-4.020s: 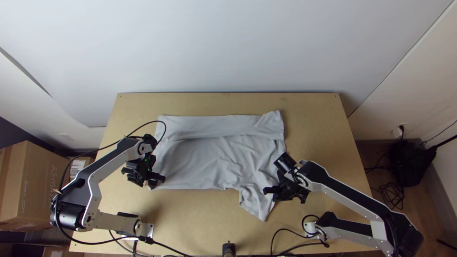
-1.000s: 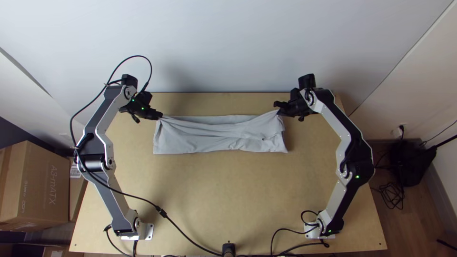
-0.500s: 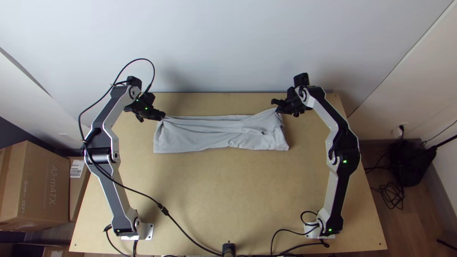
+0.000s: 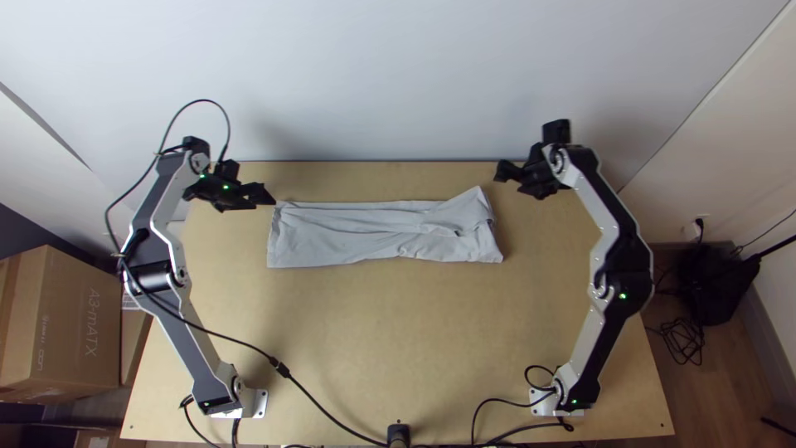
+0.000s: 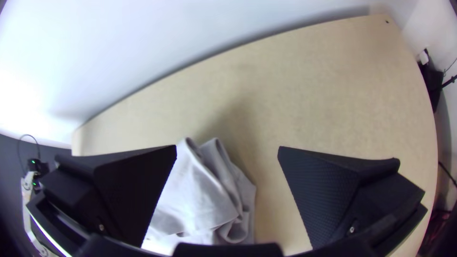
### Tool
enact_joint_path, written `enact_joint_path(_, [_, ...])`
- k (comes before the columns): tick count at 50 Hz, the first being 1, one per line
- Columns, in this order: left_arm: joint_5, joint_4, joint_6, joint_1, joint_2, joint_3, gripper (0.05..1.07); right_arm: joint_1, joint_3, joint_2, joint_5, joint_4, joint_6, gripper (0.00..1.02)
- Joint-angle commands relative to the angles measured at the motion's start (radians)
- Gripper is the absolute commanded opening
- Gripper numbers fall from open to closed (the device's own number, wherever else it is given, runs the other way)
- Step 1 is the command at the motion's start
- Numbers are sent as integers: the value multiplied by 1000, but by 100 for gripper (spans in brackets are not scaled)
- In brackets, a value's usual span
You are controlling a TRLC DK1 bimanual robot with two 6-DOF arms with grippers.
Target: Fold the t-shirt
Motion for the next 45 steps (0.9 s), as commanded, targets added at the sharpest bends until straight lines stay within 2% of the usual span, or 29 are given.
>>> enact_joint_path(1, [84,-18,-5,45,-82,-74,103,-47,-25,-124,-101,5,115,98])
enact_joint_path(8, [166,-12,26,107,-91,-170,103,-120,-18,-172,-398,-1,289,98])
enact_joint_path(12, [192,22,35,130,-97,-244,103,-143,-21,-200,-513,-3,326,98])
enact_joint_path(18, [210,97,38,143,-106,-354,103,-157,-27,-233,-614,-9,340,98])
enact_joint_path(33, [242,238,13,131,-106,-520,103,-133,-79,-310,-636,-9,334,98])
enact_joint_path(45, [250,312,-59,39,-93,-566,103,-91,-120,-350,-634,-9,334,98])
